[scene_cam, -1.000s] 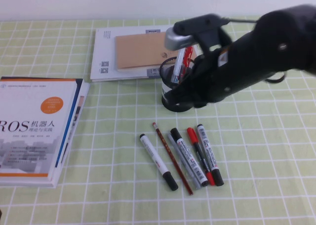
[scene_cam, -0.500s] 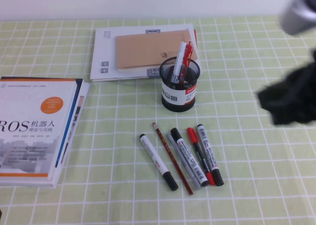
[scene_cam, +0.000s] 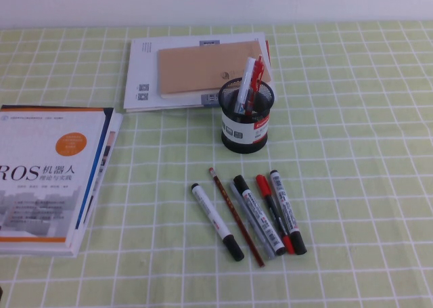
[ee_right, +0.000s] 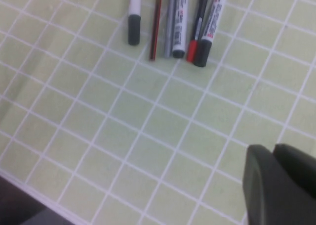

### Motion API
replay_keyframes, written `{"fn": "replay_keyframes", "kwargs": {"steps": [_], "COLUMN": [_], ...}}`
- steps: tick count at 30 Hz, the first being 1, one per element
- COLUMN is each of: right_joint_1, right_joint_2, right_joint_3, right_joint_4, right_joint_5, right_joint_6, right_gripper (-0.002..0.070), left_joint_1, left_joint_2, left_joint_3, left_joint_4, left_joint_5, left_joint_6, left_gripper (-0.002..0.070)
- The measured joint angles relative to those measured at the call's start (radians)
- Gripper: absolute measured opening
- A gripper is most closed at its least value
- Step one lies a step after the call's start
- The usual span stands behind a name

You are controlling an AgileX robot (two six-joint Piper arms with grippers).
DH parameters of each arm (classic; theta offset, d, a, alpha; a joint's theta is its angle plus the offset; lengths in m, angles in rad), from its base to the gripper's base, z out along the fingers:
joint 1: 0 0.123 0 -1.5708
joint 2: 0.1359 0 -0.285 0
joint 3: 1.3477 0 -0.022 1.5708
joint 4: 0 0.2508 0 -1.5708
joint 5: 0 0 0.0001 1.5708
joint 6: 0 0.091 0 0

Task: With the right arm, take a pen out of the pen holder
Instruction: 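Take a marker out of the pen holder and lay it on the table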

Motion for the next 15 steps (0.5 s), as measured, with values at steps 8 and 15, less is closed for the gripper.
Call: {"fn": "replay_keyframes", "kwargs": {"steps": [8, 15], "right_joint_1": [-0.004, -0.275], "right_joint_2": [-0.011, -0.113], "right_joint_3": [0.061, 0.280], "right_joint_4": [-0.073, -0.001], "right_joint_5": [-0.076, -0.479], "right_joint_6": [0.000, 0.000], "right_gripper": [-0.0012, -0.0012], "left_joint_1": [0.000, 0.000], "left_joint_2": [0.000, 0.000], "left_joint_3": [0.000, 0.000], "left_joint_4": [0.000, 0.000], "left_joint_5": [0.000, 0.000], "left_joint_6": [0.000, 0.000], "left_gripper": [-0.0008, -0.0008]}}
